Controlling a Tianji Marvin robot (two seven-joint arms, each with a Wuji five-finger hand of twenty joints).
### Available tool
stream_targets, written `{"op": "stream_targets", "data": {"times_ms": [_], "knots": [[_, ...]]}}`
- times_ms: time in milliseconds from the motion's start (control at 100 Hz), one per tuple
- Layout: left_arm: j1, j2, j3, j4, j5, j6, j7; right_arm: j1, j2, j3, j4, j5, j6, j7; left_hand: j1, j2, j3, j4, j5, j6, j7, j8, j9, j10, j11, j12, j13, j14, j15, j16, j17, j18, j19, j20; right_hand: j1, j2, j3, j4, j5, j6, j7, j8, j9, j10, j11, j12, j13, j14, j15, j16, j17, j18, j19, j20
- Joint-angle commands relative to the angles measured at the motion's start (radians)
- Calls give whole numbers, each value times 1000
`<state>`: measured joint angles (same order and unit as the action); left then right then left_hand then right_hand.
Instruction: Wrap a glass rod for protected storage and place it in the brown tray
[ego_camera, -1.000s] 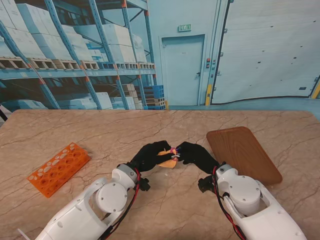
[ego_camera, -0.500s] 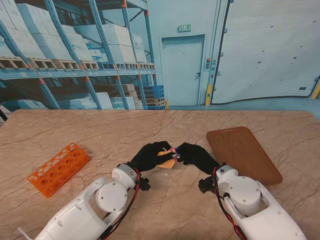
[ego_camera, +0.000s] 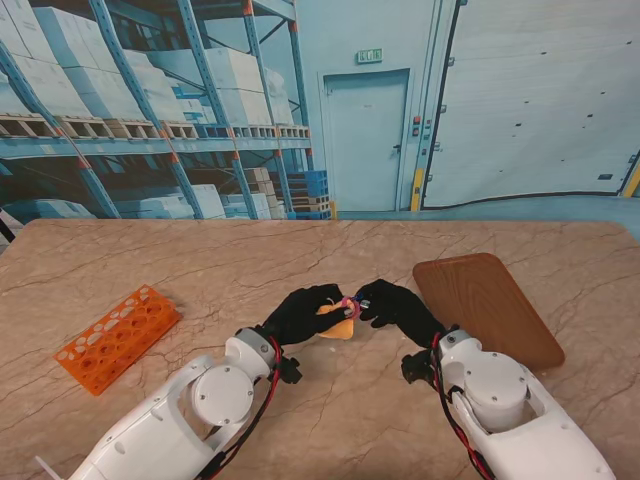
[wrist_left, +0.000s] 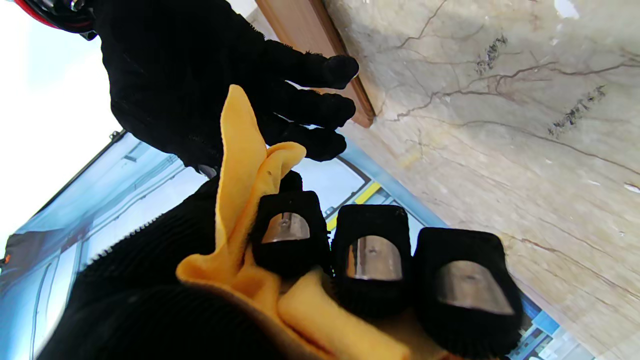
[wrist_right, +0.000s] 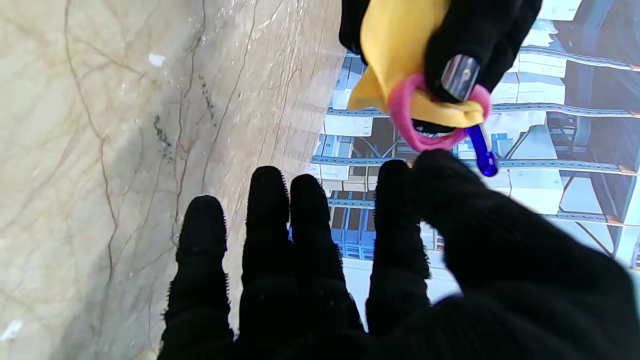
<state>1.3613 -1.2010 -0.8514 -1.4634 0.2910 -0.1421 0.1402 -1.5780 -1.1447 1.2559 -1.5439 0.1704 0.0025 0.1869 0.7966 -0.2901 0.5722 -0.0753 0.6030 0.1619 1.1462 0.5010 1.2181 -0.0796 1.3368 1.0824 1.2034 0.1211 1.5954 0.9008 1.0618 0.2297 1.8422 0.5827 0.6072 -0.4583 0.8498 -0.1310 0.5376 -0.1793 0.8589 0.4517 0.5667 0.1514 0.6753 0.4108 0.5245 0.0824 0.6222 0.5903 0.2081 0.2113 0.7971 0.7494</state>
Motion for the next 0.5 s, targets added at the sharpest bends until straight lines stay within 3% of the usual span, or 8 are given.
{"op": "stream_targets", "data": {"times_ms": [0,120,260,310,350,490], "knots": [[6,-1,1,-6,-2,-5,-3,-7,0,-1,-2,-10,1,22,-3,-17,58,7,-4,2,44,20,55,-29,48,-4,37,19,50,-5,26,-18,252,26,-57,-43,43,34,-17,2,-47,3,-21,-17,-20,-1,-14,-26,-21,7,-7,-32,-22,33],[6,-1,1,-7,-2,-4,-3,-2,6,-2,7,2,-3,56,-5,-16,59,6,-5,1,43,21,56,-28,48,-3,39,20,52,-5,26,-21,252,34,-131,-77,90,96,-8,18,-172,102,-44,-22,-42,-1,-25,-31,-45,5,-8,-35,-48,48],[7,-1,1,-8,-2,-1,-3,10,9,-12,13,-5,-4,70,-4,-15,57,5,-5,1,42,22,56,-27,48,-3,39,21,53,-5,26,-23,252,41,-134,-109,90,95,-7,17,-180,114,-51,-21,-44,0,-25,-34,-49,4,-6,-36,-54,49],[7,-1,1,-8,-3,0,-3,14,9,-16,13,-3,0,72,-3,-14,57,5,-6,2,41,23,56,-27,48,-3,39,21,53,-5,26,-23,252,42,-122,-106,87,87,7,13,-175,120,-51,-22,-42,1,-22,-34,-48,5,-4,-37,-56,49],[7,-1,1,-9,-3,0,-3,17,9,-20,14,-2,3,72,-3,-14,56,4,-6,2,41,23,56,-27,48,-3,39,21,53,-5,26,-23,252,43,-100,-105,67,50,22,3,-167,118,-48,-22,-37,3,-21,-32,-46,6,-1,-37,-57,53],[6,-1,2,-8,-2,1,-4,31,4,-34,17,12,19,70,-2,-13,53,3,-4,-1,40,23,55,-28,47,-3,39,21,53,-5,26,-23,252,45,-33,-99,5,-17,47,-50,-42,50,-33,-18,-28,3,-12,-29,-35,7,4,-35,-58,60]]}}
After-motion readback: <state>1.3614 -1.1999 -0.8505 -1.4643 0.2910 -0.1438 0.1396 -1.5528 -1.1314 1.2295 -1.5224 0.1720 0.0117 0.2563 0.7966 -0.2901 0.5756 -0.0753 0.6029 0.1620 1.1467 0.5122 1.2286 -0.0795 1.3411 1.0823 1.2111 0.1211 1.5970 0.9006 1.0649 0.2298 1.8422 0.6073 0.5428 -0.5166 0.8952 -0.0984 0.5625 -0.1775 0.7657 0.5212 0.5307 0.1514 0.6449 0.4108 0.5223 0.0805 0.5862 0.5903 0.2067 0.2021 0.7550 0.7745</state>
